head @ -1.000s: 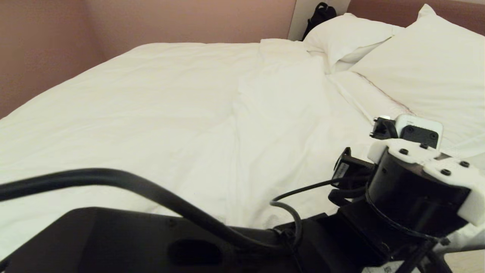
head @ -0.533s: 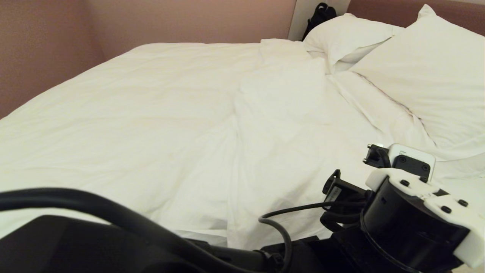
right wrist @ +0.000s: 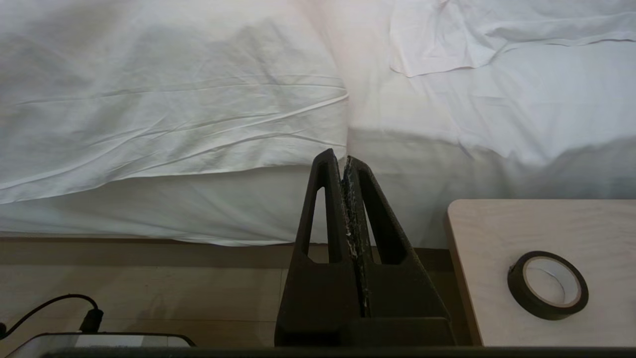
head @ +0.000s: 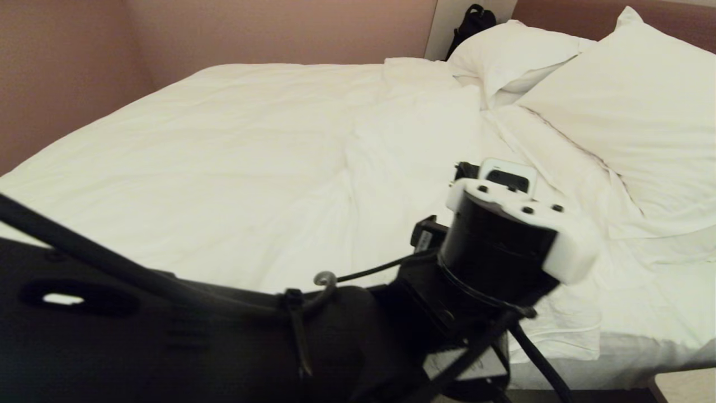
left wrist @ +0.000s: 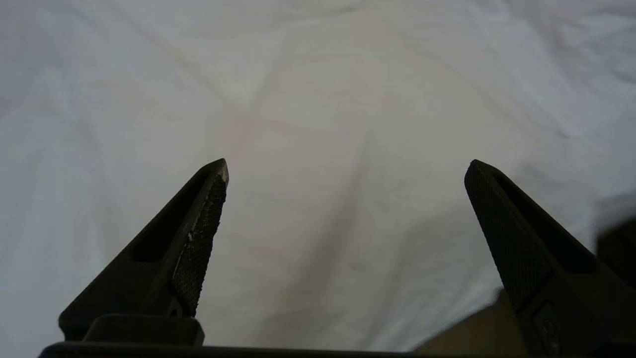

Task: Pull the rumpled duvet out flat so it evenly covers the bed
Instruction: Flatten the corners of the folded blanket

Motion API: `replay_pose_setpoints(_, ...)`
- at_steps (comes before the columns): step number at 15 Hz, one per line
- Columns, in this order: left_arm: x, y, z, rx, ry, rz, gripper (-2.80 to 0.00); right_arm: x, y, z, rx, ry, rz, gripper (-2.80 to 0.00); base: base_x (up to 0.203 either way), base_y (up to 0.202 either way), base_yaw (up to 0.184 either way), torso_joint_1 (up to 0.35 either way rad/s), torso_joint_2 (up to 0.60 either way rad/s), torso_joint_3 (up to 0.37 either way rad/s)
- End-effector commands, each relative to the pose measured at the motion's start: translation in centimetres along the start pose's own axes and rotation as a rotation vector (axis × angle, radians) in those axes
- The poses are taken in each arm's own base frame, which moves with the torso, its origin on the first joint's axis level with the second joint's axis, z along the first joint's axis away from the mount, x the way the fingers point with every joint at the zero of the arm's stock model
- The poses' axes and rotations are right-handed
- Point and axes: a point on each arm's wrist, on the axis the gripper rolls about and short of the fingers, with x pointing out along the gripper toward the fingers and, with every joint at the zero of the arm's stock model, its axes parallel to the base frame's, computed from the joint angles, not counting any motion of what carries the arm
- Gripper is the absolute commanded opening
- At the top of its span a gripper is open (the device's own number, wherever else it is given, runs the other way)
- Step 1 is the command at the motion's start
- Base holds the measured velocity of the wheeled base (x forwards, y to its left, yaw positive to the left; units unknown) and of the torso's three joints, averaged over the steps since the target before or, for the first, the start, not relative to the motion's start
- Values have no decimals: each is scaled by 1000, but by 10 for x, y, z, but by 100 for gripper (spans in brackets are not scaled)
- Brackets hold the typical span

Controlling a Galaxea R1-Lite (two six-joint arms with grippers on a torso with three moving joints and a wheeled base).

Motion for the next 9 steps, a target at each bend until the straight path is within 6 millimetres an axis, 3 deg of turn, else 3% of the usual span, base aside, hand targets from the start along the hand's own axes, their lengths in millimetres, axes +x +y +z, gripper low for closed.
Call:
replay_pose_setpoints(1, 3, 43, 20, -26, -14, 95, 0, 0, 0, 0, -1, -1, 1, -280, 0, 0, 0, 0, 0, 0)
replay_pose_setpoints(5, 28, 133, 28, -48, 6, 335, 0, 0, 0, 0, -1, -1, 1, -280, 0, 0, 0, 0, 0, 0)
replay_pose_setpoints(7, 20, 178, 41, -74, -22, 442, 0, 0, 0, 0, -1, -1, 1, -280, 0, 0, 0, 0, 0, 0)
replay_pose_setpoints(9, 6, 204, 52, -88, -50, 501, 0, 0, 0, 0, -1, -1, 1, -280, 0, 0, 0, 0, 0, 0)
